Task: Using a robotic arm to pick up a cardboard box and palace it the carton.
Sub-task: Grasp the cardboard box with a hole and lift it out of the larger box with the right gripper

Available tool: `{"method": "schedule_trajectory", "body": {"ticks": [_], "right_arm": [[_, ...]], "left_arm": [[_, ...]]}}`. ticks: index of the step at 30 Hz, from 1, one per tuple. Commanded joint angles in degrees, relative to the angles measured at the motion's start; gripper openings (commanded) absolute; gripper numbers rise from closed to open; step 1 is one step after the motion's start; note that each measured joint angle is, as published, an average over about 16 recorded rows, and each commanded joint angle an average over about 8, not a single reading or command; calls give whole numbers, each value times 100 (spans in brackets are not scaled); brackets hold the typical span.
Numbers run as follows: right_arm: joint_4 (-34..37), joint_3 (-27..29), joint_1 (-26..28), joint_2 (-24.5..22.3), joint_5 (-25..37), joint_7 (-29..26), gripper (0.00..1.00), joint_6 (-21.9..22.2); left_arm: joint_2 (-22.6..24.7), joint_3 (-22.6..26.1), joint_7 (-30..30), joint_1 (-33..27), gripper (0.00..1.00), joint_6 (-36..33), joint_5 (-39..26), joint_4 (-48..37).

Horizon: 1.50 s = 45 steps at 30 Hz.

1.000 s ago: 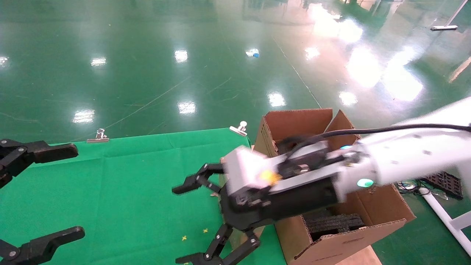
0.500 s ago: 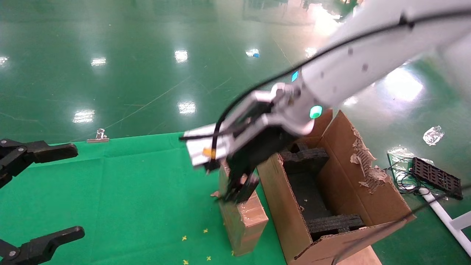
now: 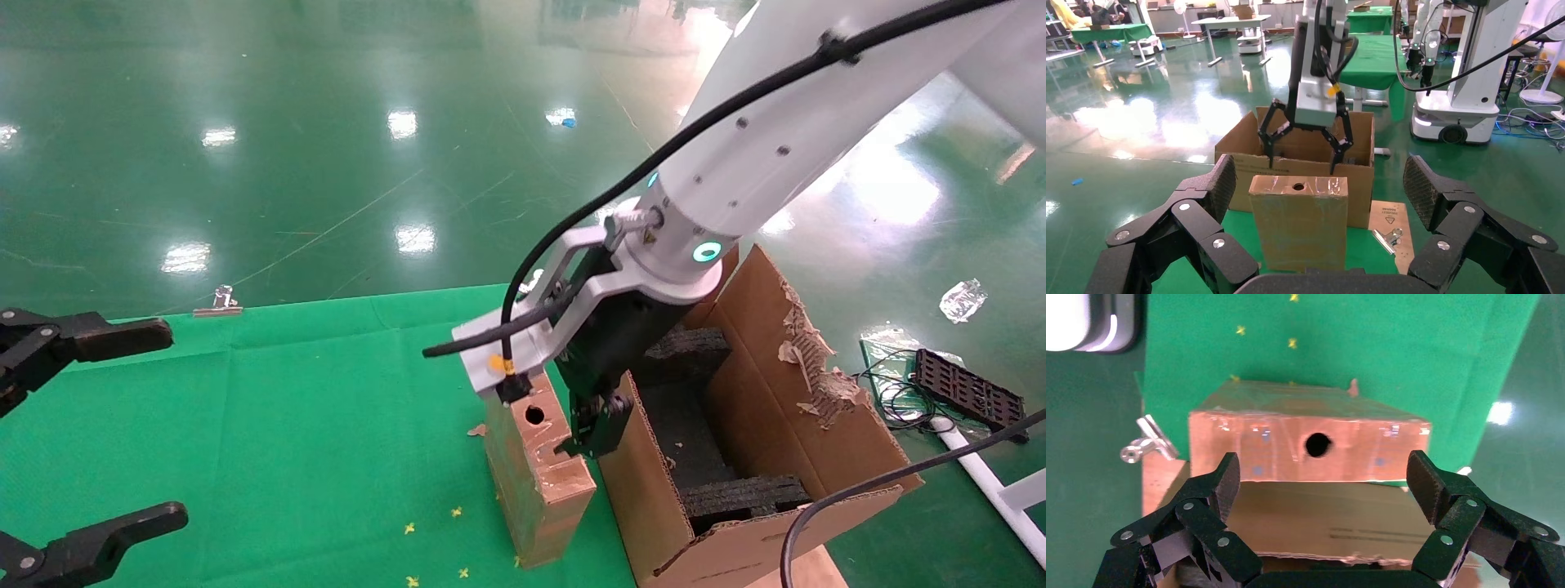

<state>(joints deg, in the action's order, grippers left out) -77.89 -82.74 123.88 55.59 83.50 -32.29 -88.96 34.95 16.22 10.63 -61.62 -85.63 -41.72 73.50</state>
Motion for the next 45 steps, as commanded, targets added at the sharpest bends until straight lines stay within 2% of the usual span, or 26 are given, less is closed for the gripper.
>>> {"method": "schedule_trajectory", "body": {"ticks": [1,6,9,12,16,20,23,28,35,37,40,41,43,45], "right_arm": [[-2,-183,20,38,-19,-59,100,36],[0,-357,97,76,-68,-195,100,114],[31,-440,128,68,-94,-508,100,144],[121,-553,134,89,-99,-1217,100,134],[483,-718,96,189,-149,-2505,100,65],[1206,-794,-9,274,-389,-3497,100,16],[1829,-806,-129,326,-626,-3978,100,17],[2598,-793,-331,460,-915,-4356,100,62],[3169,-863,-513,792,-941,-4313,100,90],[3243,-897,-532,875,-902,-4292,87,86],[3291,-940,-553,960,-860,-4265,50,76],[3296,-955,-559,981,-847,-4263,38,73],[3297,-985,-572,1015,-825,-4270,12,62],[3288,-1016,-583,1040,-803,-4284,1,52]], "left_arm": [[0,1,0,0,100,0,1,0],[-1,3,-1,-1,100,1,2,0],[-2,4,-2,-1,100,2,3,0],[-2,5,-3,-1,100,2,4,0],[-3,7,-4,-2,100,3,5,0],[-4,9,-4,-2,100,4,6,0],[-4,10,-5,-2,100,4,7,0],[-5,12,-6,-3,100,5,8,0],[-6,15,-8,-3,100,7,10,0],[-7,16,-8,-3,100,7,11,0],[-7,17,-9,-4,100,7,12,0],[-7,17,-9,-4,97,8,12,0],[-8,18,-9,-4,84,8,12,0],[-8,19,-9,-4,63,8,13,0]]}}
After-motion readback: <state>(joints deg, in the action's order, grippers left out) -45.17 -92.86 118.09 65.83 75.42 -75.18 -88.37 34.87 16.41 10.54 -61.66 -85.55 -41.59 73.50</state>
